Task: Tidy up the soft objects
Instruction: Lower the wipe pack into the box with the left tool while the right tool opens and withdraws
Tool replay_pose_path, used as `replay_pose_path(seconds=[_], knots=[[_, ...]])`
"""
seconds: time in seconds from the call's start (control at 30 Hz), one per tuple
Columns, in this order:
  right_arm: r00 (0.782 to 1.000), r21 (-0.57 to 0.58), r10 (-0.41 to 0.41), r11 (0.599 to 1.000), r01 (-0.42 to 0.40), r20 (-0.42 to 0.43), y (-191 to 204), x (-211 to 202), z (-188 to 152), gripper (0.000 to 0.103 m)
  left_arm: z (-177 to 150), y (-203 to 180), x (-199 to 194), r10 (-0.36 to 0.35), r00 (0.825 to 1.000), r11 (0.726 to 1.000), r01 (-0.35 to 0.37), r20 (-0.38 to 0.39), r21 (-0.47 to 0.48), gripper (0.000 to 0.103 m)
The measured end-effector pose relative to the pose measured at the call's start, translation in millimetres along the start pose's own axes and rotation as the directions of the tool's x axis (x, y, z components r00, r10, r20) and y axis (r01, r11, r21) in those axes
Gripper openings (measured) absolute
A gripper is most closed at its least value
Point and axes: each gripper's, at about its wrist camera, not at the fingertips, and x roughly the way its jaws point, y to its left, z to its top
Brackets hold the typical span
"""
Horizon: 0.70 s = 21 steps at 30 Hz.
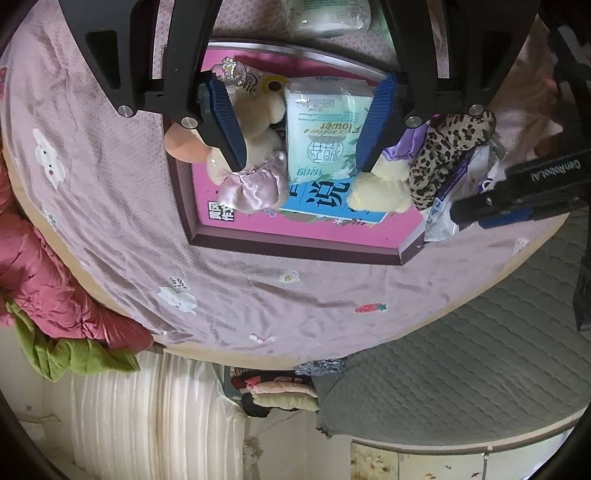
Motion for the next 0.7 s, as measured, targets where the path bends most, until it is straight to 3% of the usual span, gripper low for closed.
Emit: replay_pose_path(seconds=[0.7], knots=[[0.996, -0.016, -0.014, 1.000, 0.016, 0.086, -7.7, -30.7, -4.1, 0.073, -3.5, -4.3, -17.4, 0.009, 0.999, 1.000, -0.009, 0.032, 0.029, 0.060]])
